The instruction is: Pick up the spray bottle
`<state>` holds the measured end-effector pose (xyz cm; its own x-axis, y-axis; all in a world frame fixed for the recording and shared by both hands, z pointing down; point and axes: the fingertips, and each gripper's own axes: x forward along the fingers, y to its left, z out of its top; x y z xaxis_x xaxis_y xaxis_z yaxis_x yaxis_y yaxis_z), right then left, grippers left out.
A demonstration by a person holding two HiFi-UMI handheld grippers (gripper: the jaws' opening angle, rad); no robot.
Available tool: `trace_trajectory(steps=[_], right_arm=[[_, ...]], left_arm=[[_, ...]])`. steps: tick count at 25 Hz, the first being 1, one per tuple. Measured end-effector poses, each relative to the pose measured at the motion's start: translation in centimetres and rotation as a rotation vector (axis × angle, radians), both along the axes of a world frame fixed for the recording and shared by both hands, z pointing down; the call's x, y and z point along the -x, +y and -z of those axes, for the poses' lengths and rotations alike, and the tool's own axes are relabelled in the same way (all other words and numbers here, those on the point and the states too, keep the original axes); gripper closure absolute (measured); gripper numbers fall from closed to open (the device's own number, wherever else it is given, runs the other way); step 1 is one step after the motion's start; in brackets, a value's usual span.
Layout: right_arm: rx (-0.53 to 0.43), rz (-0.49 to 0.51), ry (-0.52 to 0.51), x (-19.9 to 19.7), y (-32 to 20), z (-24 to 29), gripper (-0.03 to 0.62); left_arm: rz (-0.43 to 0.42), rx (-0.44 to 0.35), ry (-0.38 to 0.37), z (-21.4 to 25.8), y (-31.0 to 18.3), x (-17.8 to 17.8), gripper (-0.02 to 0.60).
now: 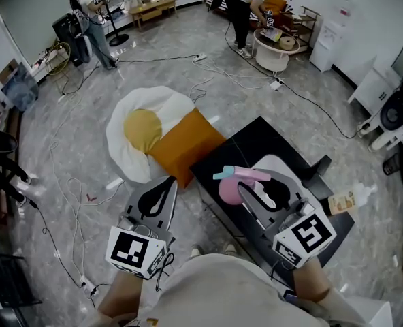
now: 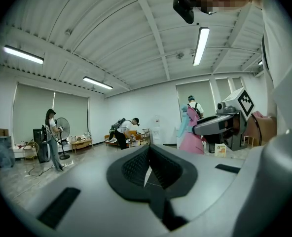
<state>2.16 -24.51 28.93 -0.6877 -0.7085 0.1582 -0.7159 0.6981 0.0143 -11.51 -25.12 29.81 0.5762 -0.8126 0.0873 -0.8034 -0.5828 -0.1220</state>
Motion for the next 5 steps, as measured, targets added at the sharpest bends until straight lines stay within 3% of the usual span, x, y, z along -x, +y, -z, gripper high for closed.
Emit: trace_trajectory(steps=[5], right_arm=[[0.005, -0.002, -0.004, -0.13, 0.34, 0.16, 0.434]], left_arm=[[0.02, 0.011, -0.003, -0.17, 0.07, 0.72, 0.563]])
